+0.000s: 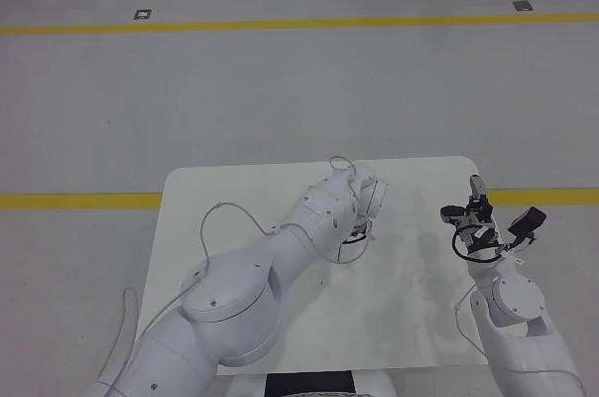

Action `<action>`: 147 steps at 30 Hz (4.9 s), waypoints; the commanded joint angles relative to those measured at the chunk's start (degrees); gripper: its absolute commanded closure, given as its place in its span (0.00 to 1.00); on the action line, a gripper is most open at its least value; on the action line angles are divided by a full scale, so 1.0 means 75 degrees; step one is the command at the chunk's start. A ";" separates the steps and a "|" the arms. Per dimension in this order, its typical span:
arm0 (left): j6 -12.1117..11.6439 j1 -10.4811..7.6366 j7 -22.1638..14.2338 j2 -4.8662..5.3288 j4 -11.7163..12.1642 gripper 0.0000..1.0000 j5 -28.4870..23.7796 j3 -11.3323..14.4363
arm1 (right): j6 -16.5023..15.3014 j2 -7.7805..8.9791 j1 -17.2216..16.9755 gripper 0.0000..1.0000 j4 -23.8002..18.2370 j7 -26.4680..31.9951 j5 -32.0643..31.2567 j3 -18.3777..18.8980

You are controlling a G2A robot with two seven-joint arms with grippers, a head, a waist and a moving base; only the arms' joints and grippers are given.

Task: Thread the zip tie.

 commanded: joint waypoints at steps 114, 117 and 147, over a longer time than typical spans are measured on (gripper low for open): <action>-0.4140 0.5130 -0.2049 0.5036 -0.7182 1.00 -0.8442 -0.8681 | 0.0000 0.0000 0.0000 0.00 0.0000 0.0000 0.0000 0.0000; -0.4217 0.4971 -0.2049 0.5124 -0.6854 1.00 -0.8642 -0.8542 | 0.0000 0.0000 0.0000 0.00 0.0000 0.0000 0.0000 0.0000; -0.4347 0.4755 -0.2049 0.5220 -0.6525 1.00 -0.8544 -0.8189 | -0.1956 -0.0109 0.1362 0.00 0.0942 0.2794 -0.0211 -0.1088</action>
